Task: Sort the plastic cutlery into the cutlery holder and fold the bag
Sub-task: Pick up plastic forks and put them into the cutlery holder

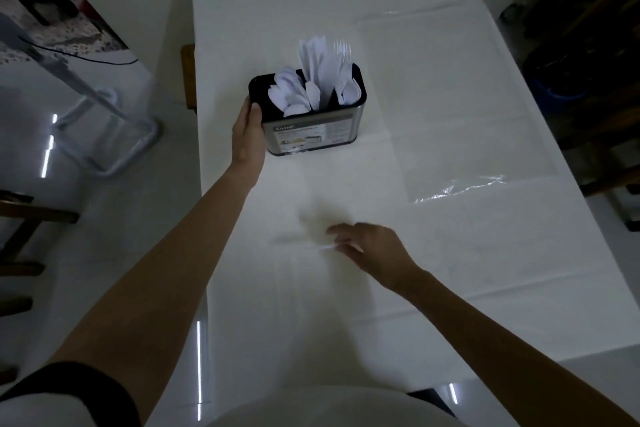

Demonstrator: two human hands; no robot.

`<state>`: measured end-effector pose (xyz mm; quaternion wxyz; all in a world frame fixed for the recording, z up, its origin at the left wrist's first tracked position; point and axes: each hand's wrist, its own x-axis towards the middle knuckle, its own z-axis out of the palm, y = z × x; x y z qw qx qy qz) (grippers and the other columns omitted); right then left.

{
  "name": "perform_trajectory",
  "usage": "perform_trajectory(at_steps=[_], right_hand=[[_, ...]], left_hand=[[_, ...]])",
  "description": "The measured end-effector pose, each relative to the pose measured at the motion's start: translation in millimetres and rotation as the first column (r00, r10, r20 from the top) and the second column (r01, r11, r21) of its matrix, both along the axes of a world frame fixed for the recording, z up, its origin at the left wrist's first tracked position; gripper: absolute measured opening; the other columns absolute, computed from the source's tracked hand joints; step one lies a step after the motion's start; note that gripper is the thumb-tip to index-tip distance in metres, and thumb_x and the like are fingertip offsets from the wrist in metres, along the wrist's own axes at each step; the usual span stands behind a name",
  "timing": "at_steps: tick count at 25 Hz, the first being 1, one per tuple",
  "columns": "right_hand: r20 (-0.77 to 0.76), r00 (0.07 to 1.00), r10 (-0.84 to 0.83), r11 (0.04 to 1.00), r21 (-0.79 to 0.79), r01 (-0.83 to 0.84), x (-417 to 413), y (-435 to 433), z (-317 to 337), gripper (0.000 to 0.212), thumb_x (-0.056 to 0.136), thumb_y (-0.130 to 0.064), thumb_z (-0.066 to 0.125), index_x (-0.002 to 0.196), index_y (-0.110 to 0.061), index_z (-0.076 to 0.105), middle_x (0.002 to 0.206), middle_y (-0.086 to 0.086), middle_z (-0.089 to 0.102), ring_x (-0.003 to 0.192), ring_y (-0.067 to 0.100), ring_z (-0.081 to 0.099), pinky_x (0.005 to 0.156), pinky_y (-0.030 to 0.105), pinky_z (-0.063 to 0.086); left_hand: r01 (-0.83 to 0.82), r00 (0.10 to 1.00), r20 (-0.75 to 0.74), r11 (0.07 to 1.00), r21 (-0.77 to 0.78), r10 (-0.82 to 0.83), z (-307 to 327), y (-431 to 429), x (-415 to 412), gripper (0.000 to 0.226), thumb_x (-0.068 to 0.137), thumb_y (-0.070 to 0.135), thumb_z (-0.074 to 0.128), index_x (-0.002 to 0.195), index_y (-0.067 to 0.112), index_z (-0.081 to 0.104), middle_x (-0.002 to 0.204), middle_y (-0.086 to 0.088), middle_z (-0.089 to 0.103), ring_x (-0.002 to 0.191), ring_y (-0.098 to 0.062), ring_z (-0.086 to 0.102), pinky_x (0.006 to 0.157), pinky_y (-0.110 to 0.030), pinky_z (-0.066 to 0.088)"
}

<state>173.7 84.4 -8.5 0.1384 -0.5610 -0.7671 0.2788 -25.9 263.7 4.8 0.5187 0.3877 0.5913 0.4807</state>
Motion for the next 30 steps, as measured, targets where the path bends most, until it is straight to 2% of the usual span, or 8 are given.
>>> perform_trajectory(at_steps=[2,4,7,9,15,20,26,30], right_hand=[[-0.186,0.969,-0.161,0.974,0.131,0.187,5,30,31,0.013,0.084,-0.024,0.064,0.095,-0.028,0.071,0.086,-0.001,0.074,0.079,0.014,0.062,0.066,0.027,0.047],[-0.464,0.835,-0.297,0.944,-0.010,0.330,7,67,67,0.017,0.084,-0.017,0.067,0.084,-0.034,0.066,0.083,-0.001,0.075,0.076,0.008,0.061,0.063,0.024,0.041],[-0.757,0.566,-0.326,0.938,-0.185,0.294,9,120,114,0.021,0.086,-0.003,0.061,0.085,-0.023,0.055,0.082,0.011,0.074,0.078,0.013,0.069,0.072,0.033,0.049],[-0.819,0.503,-0.276,0.951,-0.159,0.264,9,149,135,0.021,0.088,0.003,0.055,0.088,-0.018,0.051,0.088,0.008,0.072,0.081,0.018,0.071,0.080,0.037,0.054],[-0.718,0.621,-0.314,0.913,-0.050,0.404,-9,189,121,0.013,0.084,-0.008,0.066,0.082,-0.010,0.054,0.081,0.012,0.065,0.080,0.028,0.070,0.075,0.039,0.049],[-0.585,0.735,-0.344,0.885,0.059,0.461,-9,188,98,0.015,0.080,-0.014,0.072,0.078,-0.021,0.058,0.071,-0.010,0.062,0.067,0.000,0.058,0.070,0.017,0.043],[-0.187,0.958,-0.218,0.889,0.366,0.274,-2,188,80,0.034,0.087,-0.034,0.050,0.078,-0.005,0.063,0.064,0.007,0.065,0.063,0.024,0.060,0.064,0.039,0.049],[0.099,0.977,-0.186,0.895,0.428,0.127,-1,193,79,0.027,0.082,-0.032,0.060,0.065,-0.010,0.061,0.060,-0.002,0.056,0.073,0.023,0.056,0.072,0.030,0.034]], left_hand=[[-0.001,1.000,-0.001,1.000,0.005,0.001,-2,0,-1,0.045,0.100,0.028,0.038,0.142,0.011,0.040,0.142,-0.006,0.048,0.129,-0.018,0.047,0.112,-0.032,0.035],[-0.008,1.000,0.008,1.000,0.007,0.008,-1,-1,0,0.045,0.100,0.028,0.037,0.142,0.011,0.039,0.144,-0.006,0.046,0.130,-0.017,0.045,0.113,-0.033,0.033],[-0.021,1.000,0.009,1.000,0.006,0.021,2,-4,4,0.044,0.101,0.028,0.036,0.142,0.012,0.039,0.143,-0.004,0.047,0.130,-0.015,0.045,0.110,-0.027,0.035],[-0.024,0.999,0.025,1.000,0.009,0.024,3,-6,5,0.043,0.101,0.027,0.035,0.142,0.013,0.040,0.142,-0.003,0.048,0.128,-0.014,0.047,0.106,-0.023,0.037],[-0.044,0.998,0.045,0.999,-0.003,0.044,-3,-3,2,0.044,0.100,0.028,0.039,0.141,0.014,0.041,0.143,-0.003,0.048,0.130,-0.015,0.045,0.114,-0.035,0.033],[-0.034,0.997,0.064,0.999,0.019,0.032,-1,-4,3,0.043,0.100,0.027,0.040,0.140,0.014,0.042,0.141,-0.002,0.049,0.130,-0.014,0.046,0.112,-0.033,0.034],[-0.048,0.998,0.050,0.999,0.020,0.047,2,-7,4,0.042,0.101,0.026,0.038,0.141,0.015,0.041,0.142,-0.002,0.049,0.130,-0.013,0.046,0.112,-0.031,0.034],[-0.036,0.997,0.063,0.999,0.029,0.034,6,-7,6,0.041,0.101,0.025,0.037,0.141,0.014,0.041,0.141,0.000,0.050,0.128,-0.011,0.047,0.103,-0.019,0.040]])
